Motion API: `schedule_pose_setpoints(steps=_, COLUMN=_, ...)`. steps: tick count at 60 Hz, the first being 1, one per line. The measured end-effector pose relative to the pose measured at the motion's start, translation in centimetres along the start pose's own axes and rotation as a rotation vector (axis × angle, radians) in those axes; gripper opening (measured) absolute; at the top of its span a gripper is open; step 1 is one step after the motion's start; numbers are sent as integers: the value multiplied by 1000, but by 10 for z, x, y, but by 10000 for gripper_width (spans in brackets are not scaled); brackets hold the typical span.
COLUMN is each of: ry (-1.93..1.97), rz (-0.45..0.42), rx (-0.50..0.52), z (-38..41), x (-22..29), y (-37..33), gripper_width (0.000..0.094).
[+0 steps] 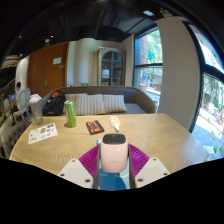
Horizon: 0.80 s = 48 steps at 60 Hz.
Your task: Arrange mouse
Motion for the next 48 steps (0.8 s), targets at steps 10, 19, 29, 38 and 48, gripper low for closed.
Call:
schedule_pose_setpoints(steps=10, ry=0, rz=166, rx=-9, z=-24, x=-75, y=32, gripper_width=413)
schedule_pose_setpoints(steps=19, ry=26, rz=226, rx=24, z=-26, x=-100, y=42, gripper_width=457)
schedule_pose_setpoints(steps=29, ry=50, rz=254, rx=72, z=-27, x=-103, y=34, gripper_width=742)
schedule_pose_setpoints(steps=38, ry=31, rz=177, rx=120, z=-28, x=-96, y=-12, gripper_width=840)
schedule_pose_setpoints(steps=48, ry=35, rz=146, rx=138, z=-30, x=-114, y=-77, gripper_width=838)
Point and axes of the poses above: the point between the fingertips, and its own axes, seen from behind it with the camera up: z to the left, x up, y forward, the way the camera looks, the point moved 5 cm from there along -y, backward, against the way the camera looks, and after that the axes turned 3 degrees about x, right-handed, at the moved point
